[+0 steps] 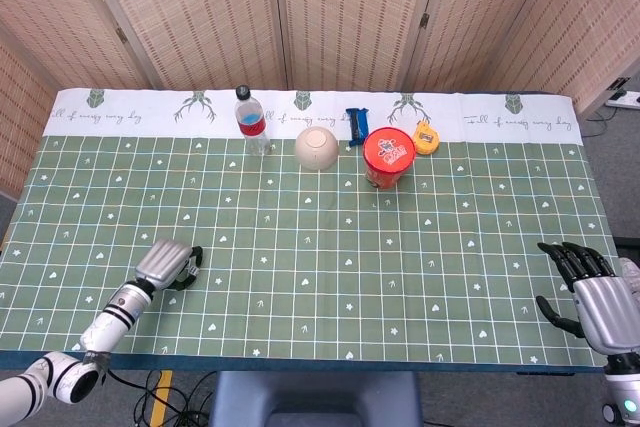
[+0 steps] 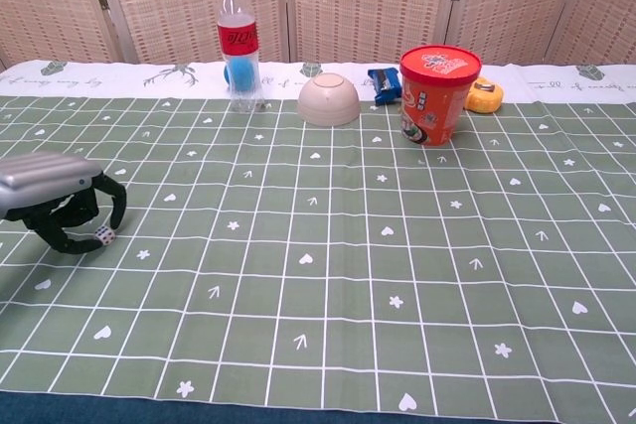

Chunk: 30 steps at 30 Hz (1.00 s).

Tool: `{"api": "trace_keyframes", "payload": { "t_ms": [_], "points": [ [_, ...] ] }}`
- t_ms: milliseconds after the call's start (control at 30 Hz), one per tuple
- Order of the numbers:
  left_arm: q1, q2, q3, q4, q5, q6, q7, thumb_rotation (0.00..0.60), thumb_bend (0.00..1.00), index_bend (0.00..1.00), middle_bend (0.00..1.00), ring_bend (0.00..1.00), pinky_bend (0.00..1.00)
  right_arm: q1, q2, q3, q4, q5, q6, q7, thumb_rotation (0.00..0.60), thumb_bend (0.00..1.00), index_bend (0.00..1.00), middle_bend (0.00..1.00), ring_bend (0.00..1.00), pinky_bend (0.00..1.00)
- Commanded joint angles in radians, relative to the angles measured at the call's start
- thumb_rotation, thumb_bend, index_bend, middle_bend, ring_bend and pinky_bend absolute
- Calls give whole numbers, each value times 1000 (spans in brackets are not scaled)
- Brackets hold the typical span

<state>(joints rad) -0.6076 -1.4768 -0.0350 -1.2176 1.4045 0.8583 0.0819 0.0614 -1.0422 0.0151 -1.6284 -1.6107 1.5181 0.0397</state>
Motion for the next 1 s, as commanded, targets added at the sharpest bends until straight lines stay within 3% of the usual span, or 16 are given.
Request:
{"api": "trace_keyframes", "payload": {
  "t_ms": [33,367,633,833,900,1000],
  "points": [
    [-1,-2,2,5,-1,2,-4,600,364,520,920,794,927,0,0,0,0,0,0,0,600,242,177,231,172,203],
    [5,-9,-5,6,0,39,-39,600,397,598,928,801,930,1,-1,1,-1,0,-1,-1,600,241,177,231,172,203],
    [-6,38,-1,-103,55,70,-122,600,398,598,928,801,929,3,-8,-1,6,0,-6,6,600,241,178,232,172,204],
    [8,31,-66,-155,144,282,-220,600,398,601,928,801,929,1,-6,-1,10,-1,-3,13,600,242,178,232,172,203],
    [16,30,-90,-171,175,366,-264,600,397,526,925,797,929,-2,-5,-1,9,0,1,14,600,242,178,231,172,203],
    [34,8,-127,-174,217,503,-300,600,378,249,895,778,928,-5,-5,0,11,4,4,16,600,242,178,231,172,204]
  ]
}}
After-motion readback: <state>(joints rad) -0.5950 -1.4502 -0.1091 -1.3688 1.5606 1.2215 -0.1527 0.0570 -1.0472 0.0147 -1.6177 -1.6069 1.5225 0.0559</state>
